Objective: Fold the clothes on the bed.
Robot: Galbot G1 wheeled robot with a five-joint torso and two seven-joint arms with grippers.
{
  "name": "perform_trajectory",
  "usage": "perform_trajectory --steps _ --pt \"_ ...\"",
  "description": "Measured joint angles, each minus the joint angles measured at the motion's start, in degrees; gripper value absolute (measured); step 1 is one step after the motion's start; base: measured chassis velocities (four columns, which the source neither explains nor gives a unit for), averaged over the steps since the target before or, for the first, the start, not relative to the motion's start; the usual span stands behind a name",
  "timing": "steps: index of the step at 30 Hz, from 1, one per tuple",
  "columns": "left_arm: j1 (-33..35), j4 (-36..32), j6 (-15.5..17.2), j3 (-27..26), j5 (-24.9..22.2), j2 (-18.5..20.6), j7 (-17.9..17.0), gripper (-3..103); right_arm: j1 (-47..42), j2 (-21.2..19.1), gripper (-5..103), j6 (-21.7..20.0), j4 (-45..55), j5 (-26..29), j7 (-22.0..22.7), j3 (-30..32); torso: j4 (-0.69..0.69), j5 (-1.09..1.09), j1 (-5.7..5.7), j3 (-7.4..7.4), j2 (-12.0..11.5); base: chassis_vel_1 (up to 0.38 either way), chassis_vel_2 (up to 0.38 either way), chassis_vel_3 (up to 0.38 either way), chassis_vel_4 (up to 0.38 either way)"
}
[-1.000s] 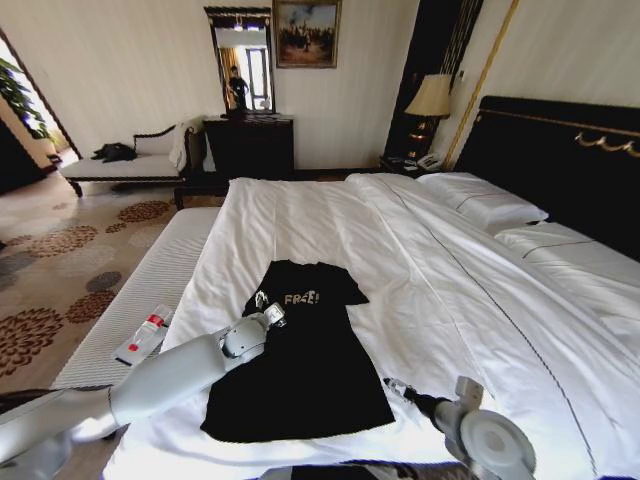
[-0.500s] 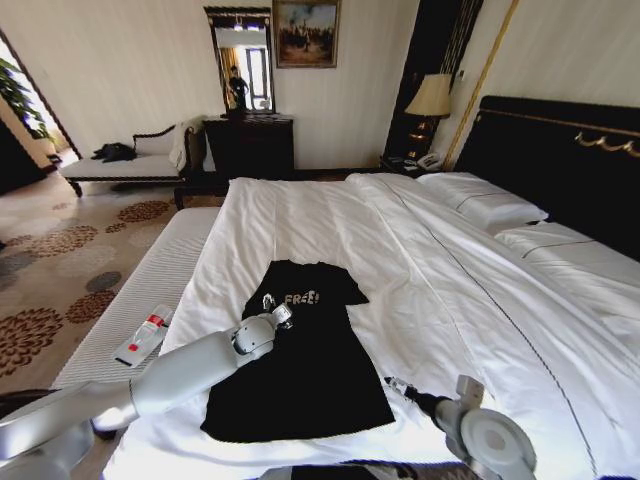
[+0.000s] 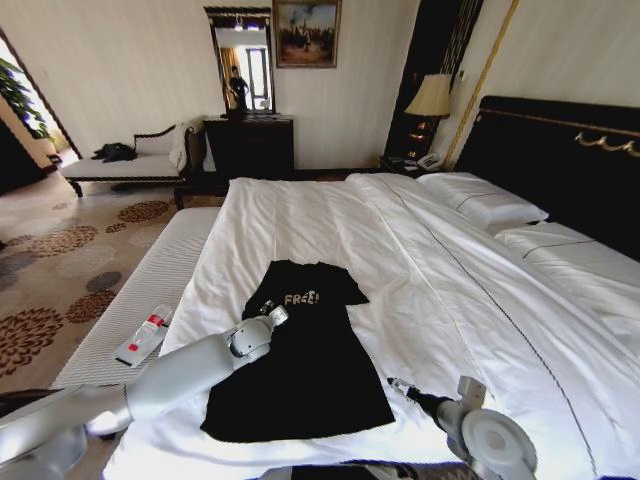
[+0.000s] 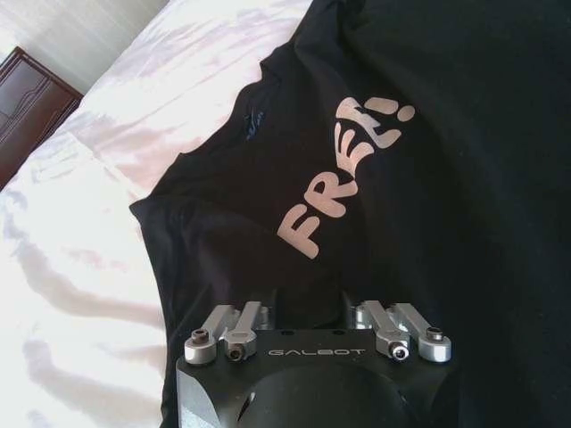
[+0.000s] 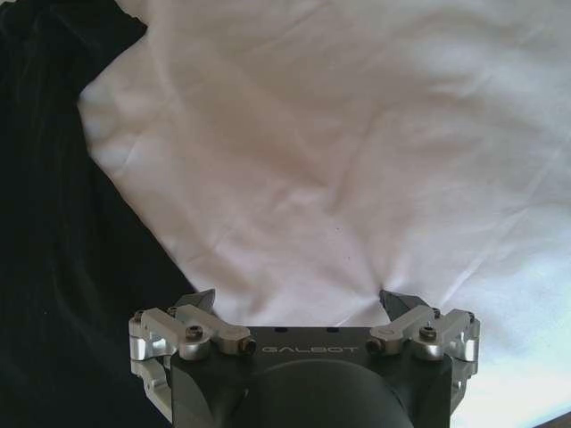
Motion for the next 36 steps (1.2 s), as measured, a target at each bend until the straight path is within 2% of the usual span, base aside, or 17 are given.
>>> perform_trajectory --steps 2,4,5,7,8,11,20,23,34,36 --pt "0.06 -0.02 0.00 -0.06 0.04 0.08 -0.01 35 -0.06 0.00 100 0.00 0.01 0.00 0.00 0.05 0.00 0.00 0.00 0.00 0.00 0.000 0.000 0.000 0.000" --pt "0.22 -0.05 0.00 -0.14 0.23 0.22 -0.02 24 -0.08 0.01 100 0.00 0.07 0.01 0.00 0.12 0.00 0.00 0.00 0.00 0.00 0.000 0.000 0.000 0.000" --pt "0.22 -0.05 0.00 -0.14 0.23 0.22 -0.02 24 -0.08 0.01 100 0.00 0.07 0.01 0.00 0.12 0.00 0.00 0.00 0.00 0.00 0.000 0.000 0.000 0.000" --pt "0.47 0.06 0.00 -0.51 0.63 0.14 -0.05 14 0.02 0.02 100 0.01 0.18 0.03 0.00 0.11 0.00 0.00 0.00 0.00 0.00 0.000 0.000 0.000 0.000" --pt "0.47 0.06 0.00 -0.51 0.63 0.14 -0.05 14 0.02 0.02 100 0.01 0.18 0.03 0.00 0.11 0.00 0.00 0.00 0.00 0.00 0.000 0.000 0.000 0.000" --pt "0.80 0.55 0.00 -0.89 1.64 0.05 0.09 2 0.17 0.03 100 0.03 0.22 0.03 0.01 -0.09 0.00 0.00 0.00 0.00 0.00 0.000 0.000 0.000 0.000" --pt "2.10 1.02 0.02 -3.97 2.57 0.09 0.15 2 0.44 0.32 100 0.07 0.75 0.03 0.24 -0.45 0.00 0.00 0.00 0.00 0.00 0.000 0.000 0.000 0.000" --pt "3.20 1.02 0.03 -7.75 2.30 0.05 0.14 2 0.46 0.36 100 0.07 0.55 -0.24 0.25 -0.70 0.00 0.00 0.00 0.00 0.00 0.000 0.000 0.000 0.000" --pt "6.70 -1.07 0.03 -15.97 -0.01 2.35 -0.29 2 0.92 0.58 100 0.13 0.40 -0.75 0.25 -1.62 0.00 0.00 0.00 0.00 0.00 0.000 0.000 0.000 0.000" --pt "8.43 -1.00 -0.21 -19.94 -0.57 3.54 -0.32 2 0.84 0.59 100 0.15 0.42 -0.77 0.24 -1.59 0.00 -0.01 0.00 0.00 0.00 0.000 0.000 0.000 0.000"
